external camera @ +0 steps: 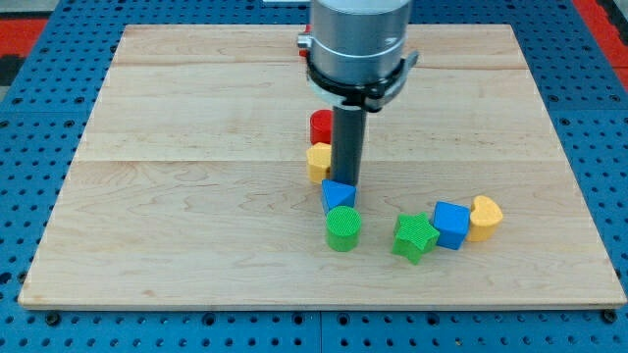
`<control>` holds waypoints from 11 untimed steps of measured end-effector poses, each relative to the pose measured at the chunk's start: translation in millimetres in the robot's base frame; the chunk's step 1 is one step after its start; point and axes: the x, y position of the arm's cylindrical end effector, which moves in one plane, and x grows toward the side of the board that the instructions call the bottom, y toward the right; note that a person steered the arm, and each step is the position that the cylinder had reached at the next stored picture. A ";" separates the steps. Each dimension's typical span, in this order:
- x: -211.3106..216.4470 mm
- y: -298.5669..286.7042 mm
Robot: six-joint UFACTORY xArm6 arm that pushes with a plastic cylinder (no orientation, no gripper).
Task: Separate the blue triangle and green circle
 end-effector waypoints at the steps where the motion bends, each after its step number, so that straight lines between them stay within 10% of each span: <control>1: 21.7 34.0; 4: 46.9 -39.8; 7: 47.7 32.8; 11: -53.7 -3.9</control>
